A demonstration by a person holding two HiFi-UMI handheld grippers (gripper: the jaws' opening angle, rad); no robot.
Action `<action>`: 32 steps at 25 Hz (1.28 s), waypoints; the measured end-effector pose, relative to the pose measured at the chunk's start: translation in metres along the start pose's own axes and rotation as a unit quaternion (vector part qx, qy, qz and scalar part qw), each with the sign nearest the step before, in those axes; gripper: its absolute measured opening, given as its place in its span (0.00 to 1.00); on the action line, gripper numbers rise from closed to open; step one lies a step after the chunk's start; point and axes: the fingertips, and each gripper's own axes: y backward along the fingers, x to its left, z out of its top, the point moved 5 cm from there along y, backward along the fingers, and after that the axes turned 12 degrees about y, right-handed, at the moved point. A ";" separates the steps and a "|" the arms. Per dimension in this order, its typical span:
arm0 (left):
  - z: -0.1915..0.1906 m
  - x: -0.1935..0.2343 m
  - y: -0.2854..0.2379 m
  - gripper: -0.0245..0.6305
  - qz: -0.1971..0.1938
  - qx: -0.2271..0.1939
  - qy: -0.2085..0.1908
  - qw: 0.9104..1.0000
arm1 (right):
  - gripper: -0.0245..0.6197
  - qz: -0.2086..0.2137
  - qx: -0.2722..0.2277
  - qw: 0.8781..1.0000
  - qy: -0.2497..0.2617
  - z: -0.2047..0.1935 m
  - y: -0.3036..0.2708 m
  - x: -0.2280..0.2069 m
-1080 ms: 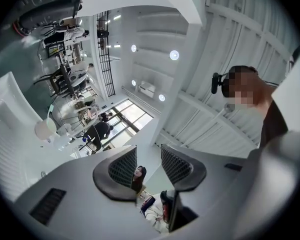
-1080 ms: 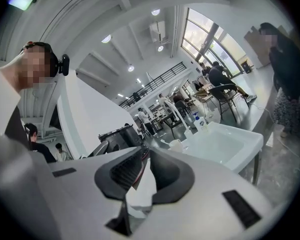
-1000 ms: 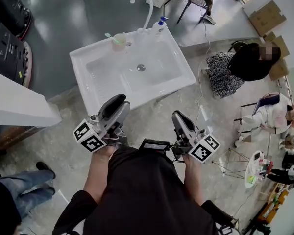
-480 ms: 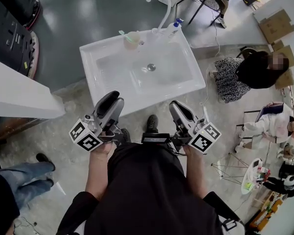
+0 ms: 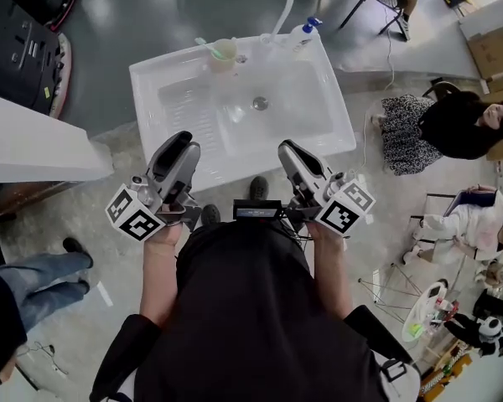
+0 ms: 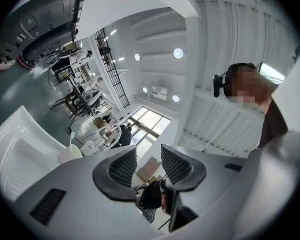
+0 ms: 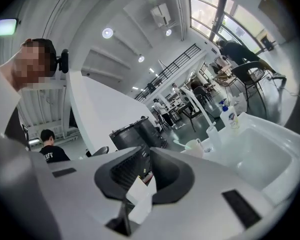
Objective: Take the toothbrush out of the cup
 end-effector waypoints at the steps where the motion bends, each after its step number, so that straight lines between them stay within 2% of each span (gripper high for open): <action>1: -0.002 0.002 -0.011 0.28 0.005 0.002 -0.002 1.000 | 0.10 0.006 -0.001 1.000 -0.002 0.004 -0.002 -0.011; 9: -0.029 0.016 -0.091 0.28 0.042 0.005 -0.008 0.999 | 0.10 0.048 0.009 0.999 -0.020 0.027 -0.006 -0.095; 15: -0.043 0.023 -0.112 0.28 0.093 -0.008 -0.015 0.995 | 0.10 0.087 0.022 0.995 -0.036 0.032 -0.012 -0.133; 22: -0.054 0.028 -0.118 0.28 0.130 -0.011 -0.020 0.991 | 0.10 0.116 0.038 0.991 -0.048 0.027 -0.018 -0.150; 27: -0.040 0.038 -0.115 0.28 0.124 -0.005 -0.019 0.992 | 0.10 0.109 0.039 0.992 -0.039 0.028 -0.036 -0.142; 32: -0.016 0.066 -0.114 0.28 0.114 0.008 -0.009 0.993 | 0.10 0.086 0.040 0.995 -0.019 0.037 -0.057 -0.126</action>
